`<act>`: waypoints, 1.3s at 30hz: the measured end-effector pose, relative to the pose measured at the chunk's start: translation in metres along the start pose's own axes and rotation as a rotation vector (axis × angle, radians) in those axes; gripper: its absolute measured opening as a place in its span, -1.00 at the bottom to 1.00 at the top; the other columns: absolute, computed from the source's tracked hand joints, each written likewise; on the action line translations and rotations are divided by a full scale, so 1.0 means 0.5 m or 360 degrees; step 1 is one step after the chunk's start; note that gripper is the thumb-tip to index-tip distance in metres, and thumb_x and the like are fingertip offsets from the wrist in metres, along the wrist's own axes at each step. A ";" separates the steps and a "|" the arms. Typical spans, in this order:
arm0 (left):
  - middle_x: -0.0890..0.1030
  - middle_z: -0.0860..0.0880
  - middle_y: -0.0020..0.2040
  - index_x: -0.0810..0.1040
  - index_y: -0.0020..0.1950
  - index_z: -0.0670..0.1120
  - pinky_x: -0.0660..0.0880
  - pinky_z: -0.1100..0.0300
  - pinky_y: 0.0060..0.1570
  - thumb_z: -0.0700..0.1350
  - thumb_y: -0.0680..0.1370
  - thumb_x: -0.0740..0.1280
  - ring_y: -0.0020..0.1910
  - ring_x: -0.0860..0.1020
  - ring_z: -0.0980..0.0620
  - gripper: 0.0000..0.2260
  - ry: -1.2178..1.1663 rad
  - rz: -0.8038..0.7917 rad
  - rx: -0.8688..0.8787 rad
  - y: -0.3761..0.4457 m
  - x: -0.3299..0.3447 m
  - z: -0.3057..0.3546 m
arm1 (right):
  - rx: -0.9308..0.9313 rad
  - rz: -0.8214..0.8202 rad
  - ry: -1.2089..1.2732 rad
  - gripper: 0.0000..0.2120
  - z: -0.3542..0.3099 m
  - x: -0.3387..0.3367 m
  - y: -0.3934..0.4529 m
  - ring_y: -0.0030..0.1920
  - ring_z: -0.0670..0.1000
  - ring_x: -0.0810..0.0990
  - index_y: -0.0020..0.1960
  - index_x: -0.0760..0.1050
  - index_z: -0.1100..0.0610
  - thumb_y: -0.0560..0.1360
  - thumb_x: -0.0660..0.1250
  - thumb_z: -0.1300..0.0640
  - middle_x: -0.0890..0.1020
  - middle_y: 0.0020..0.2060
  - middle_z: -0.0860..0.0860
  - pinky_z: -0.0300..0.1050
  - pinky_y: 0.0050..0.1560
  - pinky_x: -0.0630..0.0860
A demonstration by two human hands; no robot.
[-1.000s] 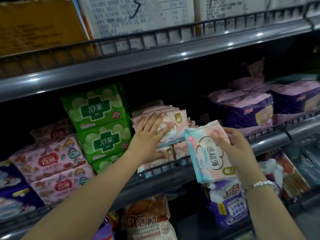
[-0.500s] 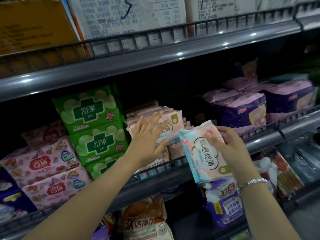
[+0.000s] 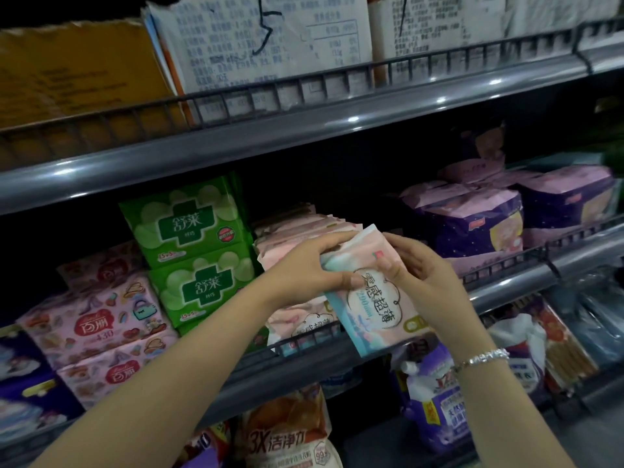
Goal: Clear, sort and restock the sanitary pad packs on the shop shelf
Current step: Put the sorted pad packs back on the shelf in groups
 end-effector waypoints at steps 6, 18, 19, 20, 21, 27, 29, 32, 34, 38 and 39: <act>0.63 0.09 0.05 0.46 0.28 0.05 0.60 0.26 -0.07 -0.19 0.47 0.44 -0.07 0.64 0.18 -0.59 -0.0436 0.0698 -0.0002 -0.020 -0.094 -0.019 | 0.0226 0.0123 0.0245 -0.38 0.034 0.029 0.016 -0.01 -0.13 0.63 0.36 0.30 -0.02 0.37 0.41 -0.10 0.58 0.12 -0.06 -0.17 -0.08 0.57; 0.51 0.07 0.12 0.29 0.37 -0.13 0.48 0.37 -0.09 0.06 0.53 0.38 0.03 0.53 0.10 -0.48 -0.0011 0.1320 -0.0144 -0.027 -0.183 -0.073 | -0.0180 -0.0036 -0.0319 -0.60 -0.060 0.131 0.211 0.02 -0.21 0.57 0.35 0.40 0.04 0.54 0.36 0.07 0.59 0.05 -0.14 -0.46 -0.14 0.46; 0.53 -0.02 0.20 0.26 0.42 -0.15 0.50 0.23 0.01 0.06 0.53 0.38 0.12 0.55 -0.01 -0.43 0.0046 0.1346 -0.0164 -0.024 -0.184 -0.080 | -0.0159 -0.0076 -0.0368 -0.58 -0.056 0.139 0.220 -0.04 -0.22 0.55 0.37 0.37 0.05 0.54 0.35 0.06 0.57 0.03 -0.14 -0.52 -0.23 0.43; 0.53 -0.10 0.25 0.21 0.47 -0.17 0.48 0.18 0.03 0.04 0.54 0.37 0.16 0.55 -0.10 -0.39 0.0112 0.1378 -0.0166 -0.021 -0.186 -0.084 | -0.0134 -0.0111 -0.0417 -0.56 -0.050 0.148 0.228 -0.11 -0.23 0.52 0.39 0.36 0.05 0.55 0.34 0.04 0.55 0.00 -0.14 -0.54 -0.32 0.40; 0.51 -0.16 0.27 0.15 0.51 -0.18 0.44 0.21 0.01 0.00 0.55 0.36 0.17 0.54 -0.14 -0.37 0.0185 0.1412 -0.0165 -0.019 -0.187 -0.086 | -0.0112 -0.0137 -0.0467 -0.55 -0.043 0.155 0.234 -0.16 -0.24 0.50 0.40 0.35 0.06 0.55 0.33 0.03 0.54 -0.04 -0.15 -0.53 -0.39 0.39; 0.12 -0.25 0.50 -0.10 0.58 -0.12 0.28 -0.08 0.40 -0.04 0.55 0.35 0.45 0.23 -0.22 -0.22 0.0625 0.1480 -0.0071 -0.018 -0.176 -0.090 | -0.0096 -0.0112 -0.0840 -0.59 -0.022 0.167 0.244 0.16 0.03 0.57 0.35 0.38 0.02 0.56 0.30 -0.07 0.52 -0.07 -0.17 0.10 0.35 0.34; -0.03 -0.22 0.55 -0.09 0.58 -0.14 0.11 -0.11 0.49 -0.10 0.55 0.35 0.53 0.01 -0.20 -0.22 0.0800 0.1514 0.0009 -0.023 -0.169 -0.083 | -0.0109 -0.0019 -0.0860 -0.60 -0.017 0.158 0.240 0.15 -0.01 0.56 0.34 0.39 -0.02 0.55 0.29 -0.10 0.55 -0.07 -0.19 0.08 0.39 0.27; -0.02 -0.14 0.55 0.03 0.57 -0.08 0.00 -0.10 0.44 0.00 0.55 0.26 0.51 0.00 -0.17 -0.33 0.1378 0.1482 0.0168 -0.017 -0.153 -0.055 | -0.0163 0.0074 -0.0976 -0.56 -0.019 0.152 0.227 0.23 0.02 0.48 0.38 0.35 -0.02 0.55 0.25 -0.14 0.60 0.09 -0.09 -0.04 0.33 0.17; 0.07 -0.21 0.55 0.14 0.55 -0.11 0.00 -0.14 0.47 0.14 0.55 0.13 0.51 0.04 -0.20 -0.38 0.1733 0.1359 0.0151 -0.002 -0.141 -0.061 | -0.0160 0.0073 -0.1062 -0.53 -0.016 0.157 0.221 0.29 0.05 0.41 0.42 0.32 -0.03 0.56 0.24 -0.15 0.57 0.19 -0.04 -0.05 0.30 0.14; 0.12 -0.26 0.55 0.21 0.54 -0.17 -0.07 -0.18 0.46 0.25 0.58 -0.03 0.53 0.02 -0.18 -0.33 0.2025 0.1226 0.0103 0.007 -0.135 -0.089 | -0.0105 0.0008 -0.1153 -0.53 -0.008 0.166 0.213 0.35 0.07 0.34 0.43 0.31 -0.06 0.57 0.22 -0.17 0.55 0.22 -0.04 -0.03 0.31 0.14; 0.13 -0.26 0.54 0.22 0.53 -0.18 -0.07 -0.20 0.45 0.25 0.58 -0.06 0.53 0.04 -0.18 -0.32 0.2042 0.1215 0.0098 0.006 -0.137 -0.094 | -0.0090 -0.0013 -0.1183 -0.54 -0.004 0.168 0.214 0.36 0.08 0.33 0.43 0.31 -0.07 0.57 0.21 -0.17 0.55 0.22 -0.04 -0.02 0.31 0.15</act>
Point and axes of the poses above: each hand's wrist, its own y-axis towards the middle knuckle, its own x-axis out of the palm, z = x × y, the point moved 8 cm from there along y, towards the middle knuckle
